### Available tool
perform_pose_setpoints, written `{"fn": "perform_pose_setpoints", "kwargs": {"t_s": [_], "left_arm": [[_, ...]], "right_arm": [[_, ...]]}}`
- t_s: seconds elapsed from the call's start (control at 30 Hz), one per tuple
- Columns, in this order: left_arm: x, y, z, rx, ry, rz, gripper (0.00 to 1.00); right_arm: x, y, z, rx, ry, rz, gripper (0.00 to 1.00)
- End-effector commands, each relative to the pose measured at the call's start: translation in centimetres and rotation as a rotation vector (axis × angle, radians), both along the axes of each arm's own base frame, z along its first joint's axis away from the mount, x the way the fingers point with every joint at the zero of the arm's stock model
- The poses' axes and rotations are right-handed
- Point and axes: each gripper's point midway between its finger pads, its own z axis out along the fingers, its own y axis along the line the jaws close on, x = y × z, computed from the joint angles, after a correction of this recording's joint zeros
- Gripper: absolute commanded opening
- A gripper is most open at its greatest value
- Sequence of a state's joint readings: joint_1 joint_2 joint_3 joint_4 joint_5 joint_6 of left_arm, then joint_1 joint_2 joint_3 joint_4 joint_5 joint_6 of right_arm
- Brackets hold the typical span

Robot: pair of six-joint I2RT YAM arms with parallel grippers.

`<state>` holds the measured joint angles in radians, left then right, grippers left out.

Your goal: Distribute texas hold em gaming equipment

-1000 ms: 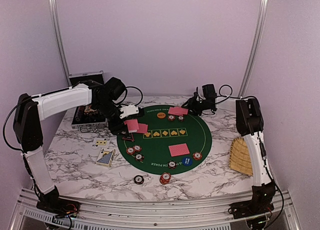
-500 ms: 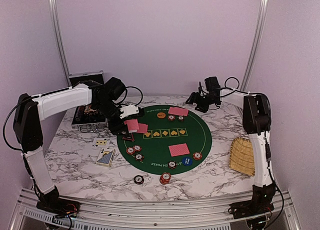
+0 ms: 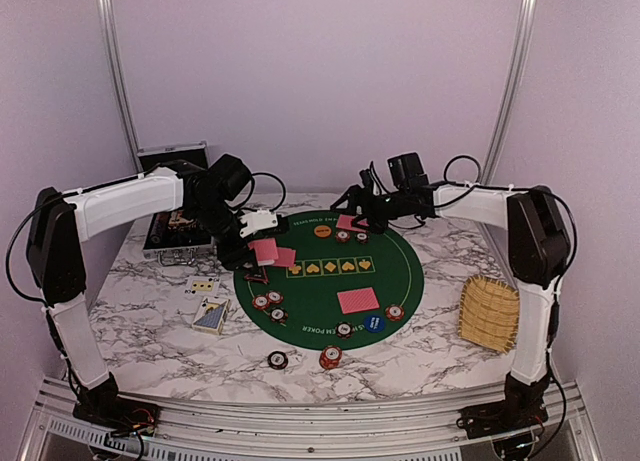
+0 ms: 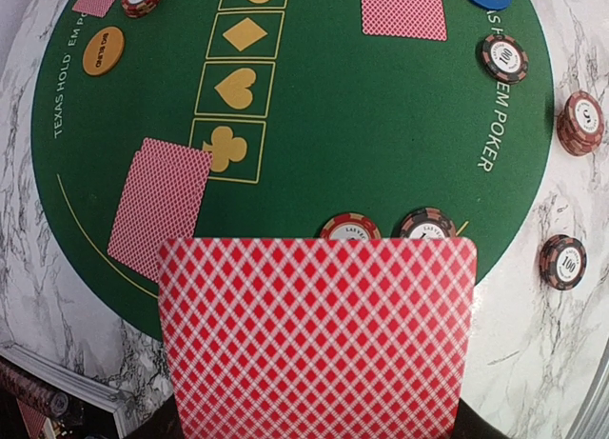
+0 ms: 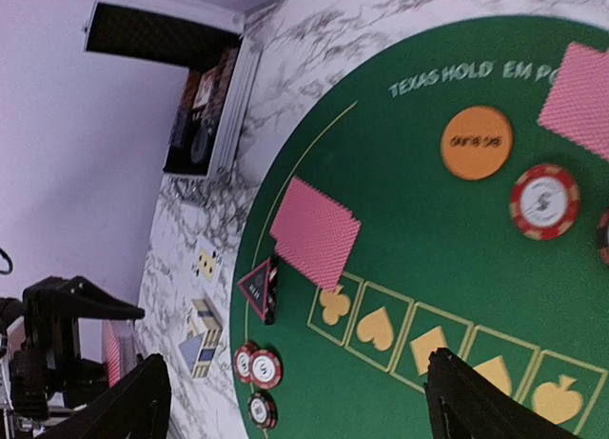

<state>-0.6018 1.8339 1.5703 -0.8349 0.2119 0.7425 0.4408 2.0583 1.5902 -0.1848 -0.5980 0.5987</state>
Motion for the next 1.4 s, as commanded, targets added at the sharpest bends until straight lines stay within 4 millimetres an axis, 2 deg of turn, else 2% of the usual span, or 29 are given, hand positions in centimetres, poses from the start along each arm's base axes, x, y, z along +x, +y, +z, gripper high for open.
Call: {"fn": "perform_pose_setpoints", "kwargs": {"t_s": [0.0, 0.1, 0.2, 0.27, 0.43, 0.63, 0.97, 1.37], "left_arm": [[0.4, -0.7, 2.8, -0.068, -0.036, 0.003, 0.00], [0.5, -0.8, 2.7, -0.069, -0.033, 0.006, 0.00], [0.5, -1.0, 3.0, -0.078, -0.034, 0.006, 0.00], [0.5, -1.0, 3.1, -0.079, -0.036, 0.005, 0.00], [0.5, -1.0, 3.0, -0.078, -0.032, 0.005, 0.00], [0.3, -1.1, 3.1, -0.084, -0.028, 0.004, 0.00], [0.2, -1.4, 3.0, -0.090, -0.019, -0.002, 0.00], [0.0, -1.6, 3.2, -0.099, -0.017, -0.010, 0.00]], "right_arm": [[-5.3, 5.2, 2.3, 0.174, 0.019, 0.161, 0.91], [-8.0, 8.0, 2.4, 0.227, 0.041, 0.240, 0.91], [-10.0, 10.2, 2.5, 0.253, 0.053, 0.296, 0.91], [-11.0, 11.3, 2.7, 0.274, 0.063, 0.327, 0.91], [-12.2, 13.0, 2.6, 0.298, 0.078, 0.368, 0.91], [-12.5, 14.4, 2.1, 0.318, 0.103, 0.391, 0.91], [-12.2, 16.7, 2.3, 0.362, 0.108, 0.420, 0.91], [-11.8, 19.6, 1.3, 0.389, 0.155, 0.454, 0.91]]}}
